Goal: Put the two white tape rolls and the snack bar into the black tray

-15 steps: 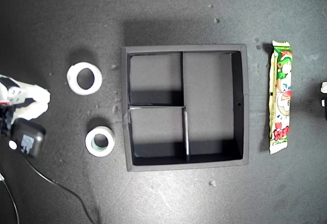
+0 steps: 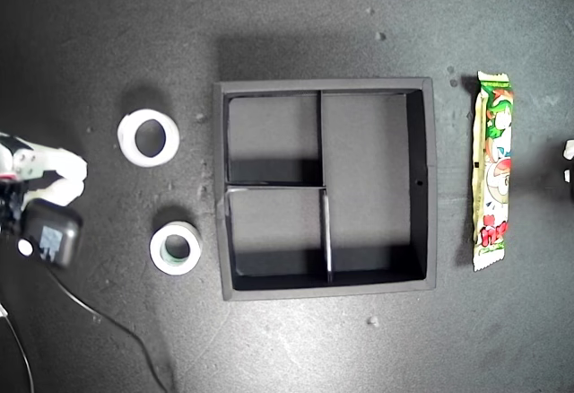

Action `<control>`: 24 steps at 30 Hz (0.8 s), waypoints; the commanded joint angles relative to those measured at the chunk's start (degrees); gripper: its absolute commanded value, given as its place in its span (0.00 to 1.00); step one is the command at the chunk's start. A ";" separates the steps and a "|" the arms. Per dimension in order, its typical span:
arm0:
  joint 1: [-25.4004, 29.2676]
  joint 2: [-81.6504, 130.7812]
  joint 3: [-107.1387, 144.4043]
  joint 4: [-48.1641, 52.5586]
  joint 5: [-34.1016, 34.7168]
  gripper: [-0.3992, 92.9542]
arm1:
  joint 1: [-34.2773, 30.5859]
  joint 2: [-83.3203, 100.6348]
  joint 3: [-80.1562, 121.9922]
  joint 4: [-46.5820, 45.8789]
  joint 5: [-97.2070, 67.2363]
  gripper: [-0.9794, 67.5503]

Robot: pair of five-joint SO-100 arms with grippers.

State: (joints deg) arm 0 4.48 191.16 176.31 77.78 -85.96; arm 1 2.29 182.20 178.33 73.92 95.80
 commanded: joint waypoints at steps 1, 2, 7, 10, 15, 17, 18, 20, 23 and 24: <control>-1.58 2.90 3.52 1.76 -3.25 0.01 | 0.70 -0.35 0.70 -1.49 -1.41 0.01; -2.02 2.90 3.52 1.85 -4.22 0.01 | 0.88 -0.35 0.70 -1.85 -1.23 0.01; -2.37 2.90 3.52 1.05 -4.48 0.01 | 2.64 -0.35 0.70 -3.16 -0.70 0.01; -1.85 2.90 3.52 0.18 -5.45 0.01 | 1.49 -0.35 0.70 -4.57 2.11 0.01; 0.26 2.90 3.52 -7.38 2.11 0.03 | 2.20 -0.35 0.70 -3.78 2.11 0.01; 0.35 2.90 3.52 -9.40 4.13 0.01 | 2.90 -0.35 0.70 -3.96 0.53 0.04; 0.53 2.90 3.52 -9.93 4.75 0.00 | 2.99 -0.35 0.70 -4.31 -0.26 0.06; 0.53 2.90 3.52 -11.60 6.33 0.00 | 2.72 -0.35 0.70 -6.77 -2.64 0.08; -1.49 2.90 3.52 -13.89 9.23 0.00 | 2.64 -0.35 0.62 -12.48 -7.03 0.08; -1.85 2.90 3.43 -15.21 10.72 0.00 | 2.64 -0.35 0.62 -14.41 -8.53 0.08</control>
State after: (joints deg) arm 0 3.78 191.16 176.31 65.39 -78.05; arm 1 4.83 181.41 178.33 63.90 97.82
